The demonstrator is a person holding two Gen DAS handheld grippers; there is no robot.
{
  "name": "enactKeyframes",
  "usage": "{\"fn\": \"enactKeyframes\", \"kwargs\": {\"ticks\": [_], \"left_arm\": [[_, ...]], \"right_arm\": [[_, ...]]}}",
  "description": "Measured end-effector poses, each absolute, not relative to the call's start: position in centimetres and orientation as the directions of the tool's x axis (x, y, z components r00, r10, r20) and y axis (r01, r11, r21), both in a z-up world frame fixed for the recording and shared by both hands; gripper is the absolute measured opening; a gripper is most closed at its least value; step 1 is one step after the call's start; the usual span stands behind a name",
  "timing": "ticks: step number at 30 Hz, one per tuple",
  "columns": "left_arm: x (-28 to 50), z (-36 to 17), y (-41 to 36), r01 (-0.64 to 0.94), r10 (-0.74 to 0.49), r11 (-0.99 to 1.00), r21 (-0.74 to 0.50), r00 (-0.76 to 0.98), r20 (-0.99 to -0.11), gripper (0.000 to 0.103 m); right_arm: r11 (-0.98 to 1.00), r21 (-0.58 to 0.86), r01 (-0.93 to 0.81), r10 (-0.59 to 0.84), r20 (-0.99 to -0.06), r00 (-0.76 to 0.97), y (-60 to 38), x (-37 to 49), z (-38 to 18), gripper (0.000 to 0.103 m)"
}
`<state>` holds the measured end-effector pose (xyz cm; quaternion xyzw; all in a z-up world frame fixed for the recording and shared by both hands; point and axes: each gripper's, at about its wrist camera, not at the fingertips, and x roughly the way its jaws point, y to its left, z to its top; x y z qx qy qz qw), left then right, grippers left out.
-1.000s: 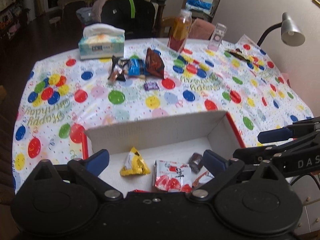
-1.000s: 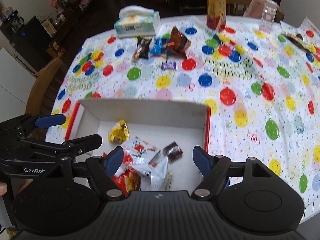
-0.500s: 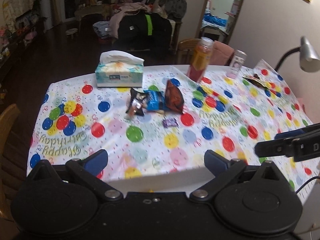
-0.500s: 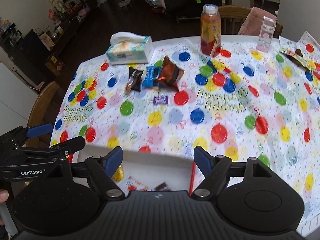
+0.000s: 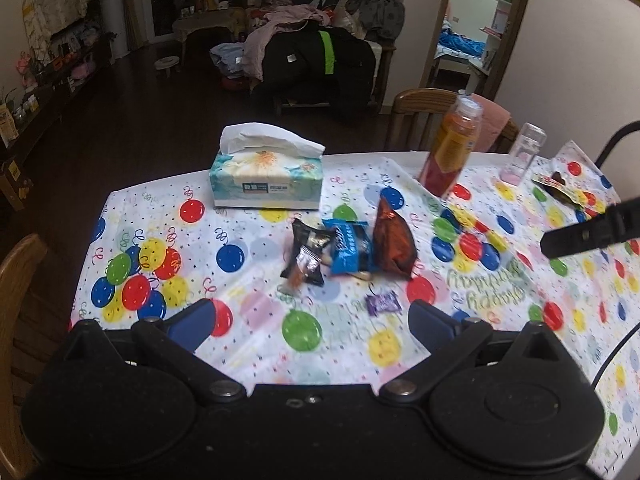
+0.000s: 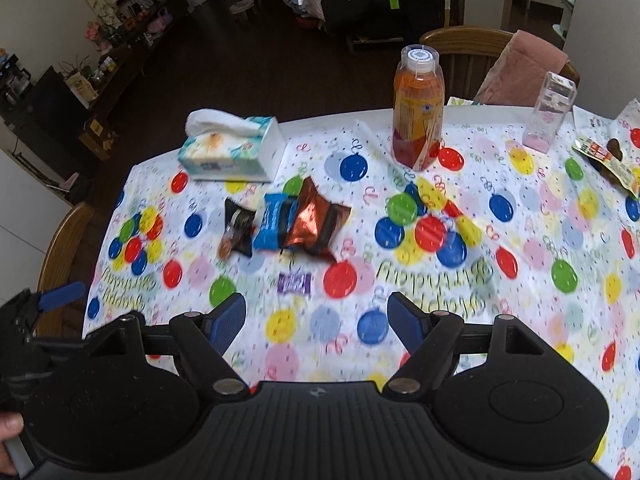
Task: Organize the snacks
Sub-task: 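Close the left tool on the small clear candy packet while the right tool grips the copper Oreo packet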
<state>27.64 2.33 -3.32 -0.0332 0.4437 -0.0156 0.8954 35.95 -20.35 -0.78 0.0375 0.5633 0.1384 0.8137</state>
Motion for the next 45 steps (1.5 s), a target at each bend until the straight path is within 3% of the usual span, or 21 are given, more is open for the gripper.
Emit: {"fn": "enactKeyframes", "kwargs": {"ticks": [14, 27, 33, 41, 45], "left_arm": [[34.4, -8.1, 3.1, -0.006, -0.029, 0.999, -0.039, 0.566, -0.824, 0.099], [37.7, -13.9, 2.4, 0.041, -0.032, 0.999, -0.014, 0.494, -0.869, 0.077], [38.9, -15.5, 2.0, 0.088, -0.05, 0.996, -0.01, 0.476, -0.878, 0.063], [40.1, -17.2, 1.9, 0.11, -0.093, 0.993, -0.05, 0.436, -0.895, 0.052], [40.5, -17.7, 2.0, 0.106, -0.105, 0.992, -0.065, 0.427, -0.898, 0.041]], "right_arm": [[0.965, 0.22, -0.142, 0.25, -0.936, 0.249, -17.0, 44.9, -7.8, 0.078], [0.972, 0.214, -0.098, 0.227, -0.96, 0.163, -15.1, 48.8, -15.2, 0.078], [0.968, 0.232, -0.099, 0.245, -0.959, 0.141, -14.5, 49.4, -16.9, 0.078], [0.96, 0.262, -0.094, 0.272, -0.954, 0.125, -14.0, 49.8, -18.2, 0.077], [0.959, 0.27, -0.09, 0.28, -0.951, 0.131, -14.1, 49.8, -18.5, 0.074]]}}
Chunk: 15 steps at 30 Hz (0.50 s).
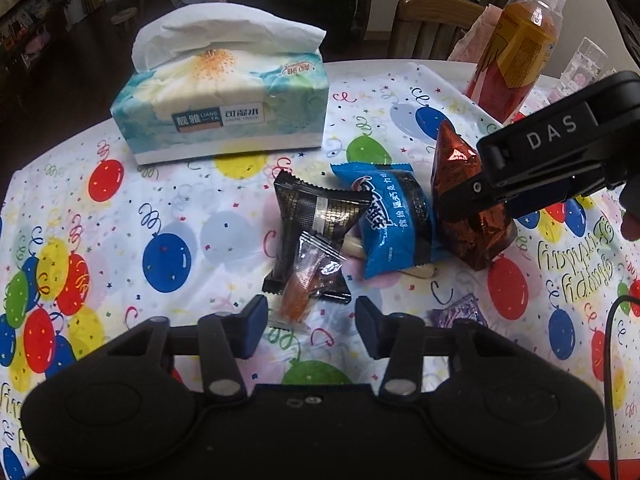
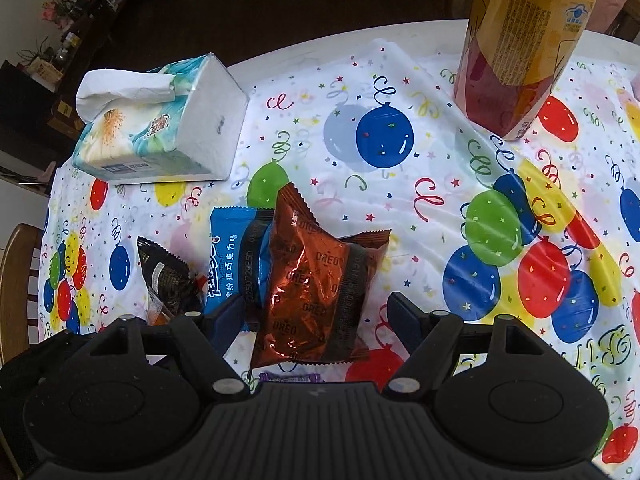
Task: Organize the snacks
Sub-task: 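Close the left tool on the small clear candy packet while the right tool grips the copper Oreo packet, then lift both held snacks and carry them over the white box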
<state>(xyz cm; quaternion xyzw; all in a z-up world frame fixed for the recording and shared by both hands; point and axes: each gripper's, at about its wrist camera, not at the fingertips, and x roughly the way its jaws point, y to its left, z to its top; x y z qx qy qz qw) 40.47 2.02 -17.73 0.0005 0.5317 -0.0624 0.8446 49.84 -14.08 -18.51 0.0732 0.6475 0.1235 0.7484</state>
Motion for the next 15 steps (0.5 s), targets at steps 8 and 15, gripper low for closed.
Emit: {"fn": "enactKeyframes", "kwargs": {"ticks": [8, 15], "left_arm": [[40.3, -18.0, 2.1, 0.101, -0.111, 0.992, -0.074, 0.438, -0.892, 0.019], [39.6, -17.2, 2.1, 0.101, -0.116, 0.992, -0.078, 0.447, -0.887, 0.016]], "right_arm": [[0.956, 0.282, -0.081, 0.291, -0.946, 0.143, -14.3, 49.6, -18.2, 0.047], [0.958, 0.272, -0.088, 0.284, -0.944, 0.169, -15.2, 48.7, -16.8, 0.045]]}}
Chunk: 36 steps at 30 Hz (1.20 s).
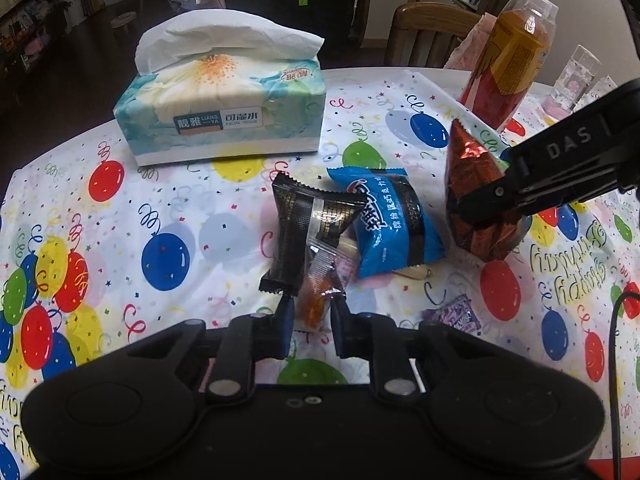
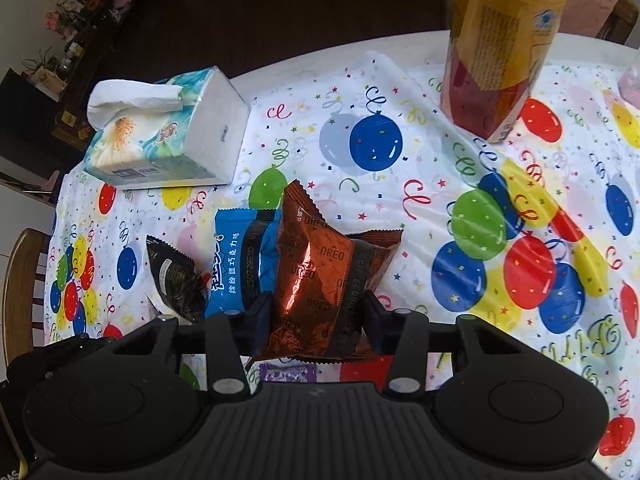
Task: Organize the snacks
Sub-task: 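Lift both held snacks and carry them over the white box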
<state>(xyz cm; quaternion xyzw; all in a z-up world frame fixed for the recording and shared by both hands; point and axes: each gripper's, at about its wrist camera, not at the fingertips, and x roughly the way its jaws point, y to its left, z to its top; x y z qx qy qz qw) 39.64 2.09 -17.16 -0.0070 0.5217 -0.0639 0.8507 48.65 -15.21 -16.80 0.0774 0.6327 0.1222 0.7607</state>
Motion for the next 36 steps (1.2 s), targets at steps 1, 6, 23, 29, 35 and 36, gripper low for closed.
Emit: {"fn": "enactKeyframes", "kwargs": {"ticks": [1, 6, 23, 29, 35, 36], "left_arm": [[39.5, -17.0, 2.1, 0.096, -0.116, 0.992, -0.081, 0.447, -0.887, 0.016], [38.5, -15.7, 2.2, 0.097, -0.13, 0.991, -0.095, 0.459, -0.879, 0.014], [32.5, -9.3, 2.1, 0.126, -0.172, 0.984, -0.125, 0.507, -0.845, 0.013], [29.4, -7.0, 1.4, 0.162, -0.195, 0.978, -0.128, 0.512, -0.837, 0.013], [26.3, -5.4, 1.0, 0.191, -0.22, 0.972, -0.14, 0.513, -0.829, 0.013], [25.7, -5.2, 0.9, 0.195, -0.223, 0.971, -0.141, 0.514, -0.828, 0.013]], "right_arm": [[0.959, 0.271, -0.088, 0.283, -0.944, 0.171, -15.4, 48.5, -16.5, 0.045], [0.955, 0.276, -0.106, 0.292, -0.938, 0.184, -16.2, 47.0, -14.5, 0.045], [0.947, 0.268, -0.177, 0.306, -0.921, 0.241, -18.3, 38.4, -6.5, 0.045], [0.944, 0.258, -0.206, 0.305, -0.921, 0.243, -18.5, 34.3, -4.7, 0.045], [0.938, 0.258, -0.232, 0.312, -0.919, 0.241, -18.8, 30.3, -3.4, 0.045], [0.937, 0.258, -0.234, 0.313, -0.919, 0.24, -18.8, 29.7, -3.3, 0.045]]}}
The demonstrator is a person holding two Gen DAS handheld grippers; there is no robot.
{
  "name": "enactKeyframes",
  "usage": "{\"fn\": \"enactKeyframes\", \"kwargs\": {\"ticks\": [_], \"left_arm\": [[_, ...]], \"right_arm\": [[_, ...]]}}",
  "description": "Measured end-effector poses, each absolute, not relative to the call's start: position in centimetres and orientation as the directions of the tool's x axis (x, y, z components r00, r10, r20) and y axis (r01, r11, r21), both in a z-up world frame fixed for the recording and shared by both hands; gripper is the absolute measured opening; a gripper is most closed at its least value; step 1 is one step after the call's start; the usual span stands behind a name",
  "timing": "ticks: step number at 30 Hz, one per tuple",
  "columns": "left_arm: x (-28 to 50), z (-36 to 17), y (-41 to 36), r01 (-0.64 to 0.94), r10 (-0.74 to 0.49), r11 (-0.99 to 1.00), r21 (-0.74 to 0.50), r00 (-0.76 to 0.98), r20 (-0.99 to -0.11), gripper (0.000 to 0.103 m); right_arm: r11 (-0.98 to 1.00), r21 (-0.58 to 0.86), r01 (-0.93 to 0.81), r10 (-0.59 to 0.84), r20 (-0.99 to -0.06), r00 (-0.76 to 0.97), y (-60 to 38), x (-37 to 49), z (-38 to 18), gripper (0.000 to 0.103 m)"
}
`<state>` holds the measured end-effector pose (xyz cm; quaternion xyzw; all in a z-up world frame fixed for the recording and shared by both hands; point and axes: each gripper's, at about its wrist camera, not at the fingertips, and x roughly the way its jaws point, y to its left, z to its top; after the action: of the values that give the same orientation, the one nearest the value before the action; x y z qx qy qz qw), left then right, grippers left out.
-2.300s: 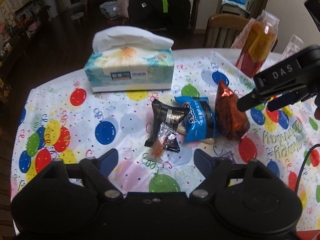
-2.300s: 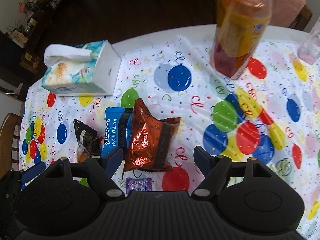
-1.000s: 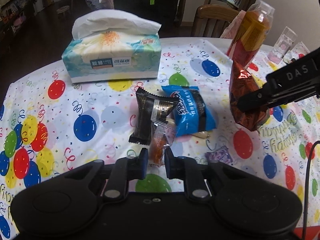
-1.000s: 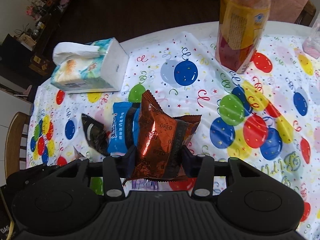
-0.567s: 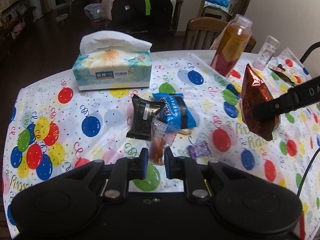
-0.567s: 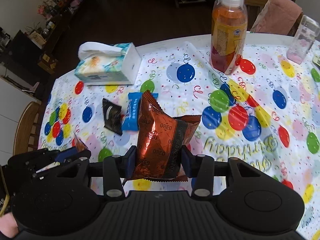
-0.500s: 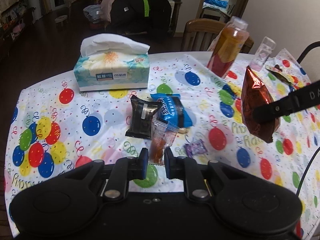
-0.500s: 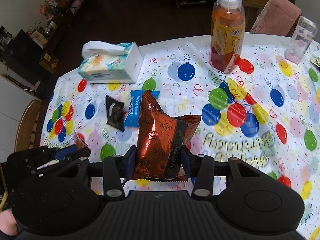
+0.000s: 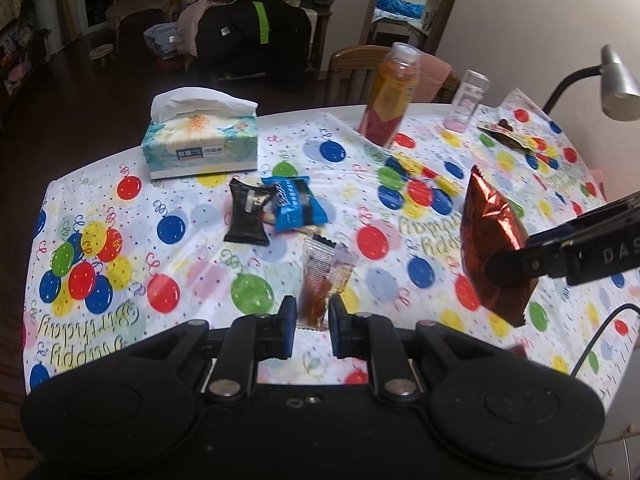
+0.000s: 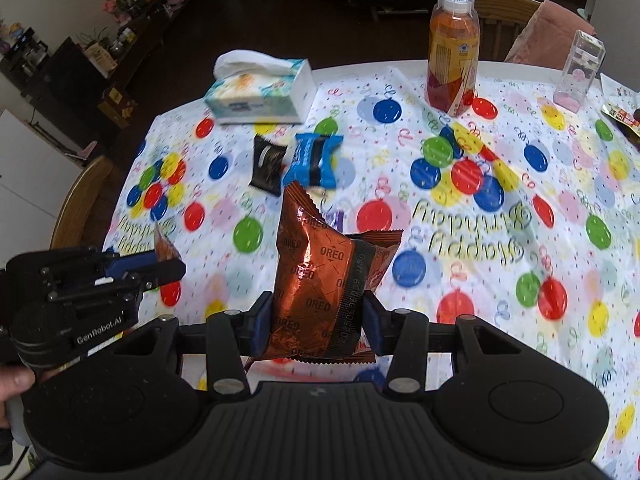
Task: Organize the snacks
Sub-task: 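Lift both held snacks and carry them over the white box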
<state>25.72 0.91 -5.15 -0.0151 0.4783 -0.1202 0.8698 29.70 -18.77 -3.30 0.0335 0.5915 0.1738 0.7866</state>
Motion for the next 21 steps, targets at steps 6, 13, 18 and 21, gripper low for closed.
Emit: {"fn": "enactKeyframes", "kwargs": {"ticks": [6, 13, 18, 21], "left_arm": [[22.7, -4.3, 0.4, 0.217, -0.242, 0.965, -0.15, 0.502, -0.83, 0.013], [19.6, -4.2, 0.3, 0.229, -0.256, 0.96, -0.16, 0.49, -0.834, 0.013], [17.6, -4.8, 0.6, 0.227, -0.256, 0.96, -0.164, 0.474, -0.842, 0.013], [16.6, -5.3, 0.7, 0.233, -0.257, 0.959, -0.164, 0.463, -0.848, 0.013]], "right_arm": [[0.935, 0.257, -0.246, 0.315, -0.92, 0.233, -18.8, 26.3, -2.8, 0.045], [0.931, 0.255, -0.263, 0.314, -0.925, 0.213, -18.6, 22.9, -3.0, 0.045], [0.93, 0.248, -0.273, 0.306, -0.932, 0.195, -18.5, 20.9, -3.7, 0.045], [0.929, 0.246, -0.276, 0.303, -0.935, 0.187, -18.5, 19.9, -4.2, 0.045]]}}
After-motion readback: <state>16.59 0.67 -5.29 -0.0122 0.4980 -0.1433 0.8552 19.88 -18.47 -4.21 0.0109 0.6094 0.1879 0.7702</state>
